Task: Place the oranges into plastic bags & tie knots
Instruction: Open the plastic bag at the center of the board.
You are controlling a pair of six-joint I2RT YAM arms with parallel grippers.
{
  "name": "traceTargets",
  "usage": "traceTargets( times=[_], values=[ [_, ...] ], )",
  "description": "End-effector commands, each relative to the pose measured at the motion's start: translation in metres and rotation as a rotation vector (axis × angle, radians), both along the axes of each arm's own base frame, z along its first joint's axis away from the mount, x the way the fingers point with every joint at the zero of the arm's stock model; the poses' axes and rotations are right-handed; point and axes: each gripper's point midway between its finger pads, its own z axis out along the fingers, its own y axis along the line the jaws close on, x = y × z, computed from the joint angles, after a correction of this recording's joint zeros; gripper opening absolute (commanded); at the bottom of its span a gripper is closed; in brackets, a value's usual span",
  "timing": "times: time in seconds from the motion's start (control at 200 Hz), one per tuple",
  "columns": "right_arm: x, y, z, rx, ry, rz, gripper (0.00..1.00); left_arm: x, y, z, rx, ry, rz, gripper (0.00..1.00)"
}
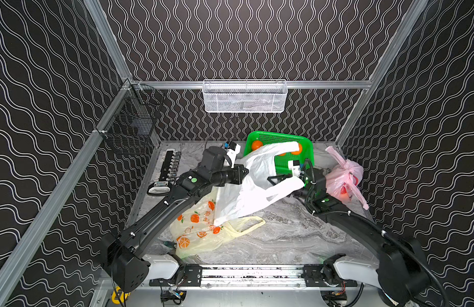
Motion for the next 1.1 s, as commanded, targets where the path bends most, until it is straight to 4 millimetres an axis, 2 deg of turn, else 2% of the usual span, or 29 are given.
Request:
traceTargets(
  times=[0.0, 0.085, 0.14, 0.16, 0.195, 0.3, 0.46, 0.566, 0.671, 0.826, 0.971, 1.096],
  values=[
    [0.001, -0.014, 0.008, -0.151, -0.028, -0.046, 0.00, 0.007, 0.014, 0.000, 0.052, 0.012, 0.048, 0.00],
    [0.000, -0.007, 0.015, -0.196, -0.019, 0.004, 0.00, 0.006, 0.010, 0.000, 0.057, 0.026, 0.024, 0.01],
    [0.000, -0.006, 0.007, -0.229, 0.007, 0.018, 0.00, 0.006, 0.007, -0.002, 0.060, 0.041, 0.009, 0.11],
    [0.003, -0.005, 0.017, -0.226, -0.014, 0.014, 0.00, 0.006, 0.007, -0.003, 0.063, 0.049, 0.009, 0.14],
    [-0.001, 0.003, 0.018, -0.232, -0.022, 0.034, 0.00, 0.008, 0.007, -0.005, 0.066, 0.058, 0.014, 0.22],
    [0.000, 0.006, 0.016, -0.244, -0.028, 0.028, 0.00, 0.013, 0.012, -0.005, 0.068, 0.065, 0.052, 0.43],
    [0.001, 0.012, 0.017, -0.241, -0.032, 0.038, 0.00, 0.018, 0.019, 0.009, 0.088, 0.021, 0.087, 0.79],
    [0.000, 0.016, 0.016, -0.238, -0.029, 0.047, 0.00, 0.019, 0.018, 0.017, 0.097, -0.007, 0.076, 0.93],
    [0.000, 0.021, 0.016, -0.229, -0.023, 0.055, 0.00, 0.016, 0.008, 0.016, 0.132, -0.034, 0.057, 0.98],
    [-0.001, 0.025, 0.018, -0.220, -0.024, 0.063, 0.00, 0.005, -0.019, 0.010, 0.230, -0.095, 0.031, 0.98],
    [-0.001, 0.027, 0.017, -0.219, -0.020, 0.064, 0.00, 0.006, -0.021, -0.006, 0.323, -0.105, 0.078, 0.99],
    [-0.002, 0.028, 0.018, -0.217, -0.019, 0.066, 0.00, 0.009, -0.021, -0.021, 0.380, -0.096, 0.112, 0.94]
  ],
)
